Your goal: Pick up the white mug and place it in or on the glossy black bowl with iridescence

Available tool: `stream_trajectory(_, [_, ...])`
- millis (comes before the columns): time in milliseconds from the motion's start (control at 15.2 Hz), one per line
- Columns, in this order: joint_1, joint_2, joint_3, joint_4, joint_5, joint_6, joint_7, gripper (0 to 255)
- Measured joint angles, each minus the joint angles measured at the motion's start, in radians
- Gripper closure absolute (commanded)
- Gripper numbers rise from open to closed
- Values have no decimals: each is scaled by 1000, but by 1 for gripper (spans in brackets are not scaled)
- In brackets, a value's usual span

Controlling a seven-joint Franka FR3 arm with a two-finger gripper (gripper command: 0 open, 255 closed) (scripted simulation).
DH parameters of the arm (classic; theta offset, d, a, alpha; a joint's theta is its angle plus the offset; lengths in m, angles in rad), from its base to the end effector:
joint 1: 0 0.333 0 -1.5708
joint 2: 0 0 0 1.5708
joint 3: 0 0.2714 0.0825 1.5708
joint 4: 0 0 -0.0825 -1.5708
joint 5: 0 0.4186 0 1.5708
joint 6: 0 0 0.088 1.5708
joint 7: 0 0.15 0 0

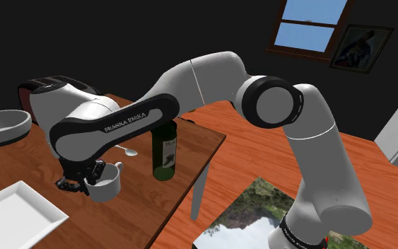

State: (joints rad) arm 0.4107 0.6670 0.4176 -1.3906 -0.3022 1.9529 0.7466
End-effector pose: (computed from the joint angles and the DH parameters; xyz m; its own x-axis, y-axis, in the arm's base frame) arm 0.5350 0.4815 0.2439 0.9918 0.1263 -0.0201 0.1272 -0.9908 0.0467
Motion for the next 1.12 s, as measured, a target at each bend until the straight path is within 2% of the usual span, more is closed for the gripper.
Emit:
stream_trajectory(198, [0, -2, 1, 2, 1, -5, 0, 255])
stream_trajectory(1122, [6, -48, 15, 112, 24, -155, -21, 255])
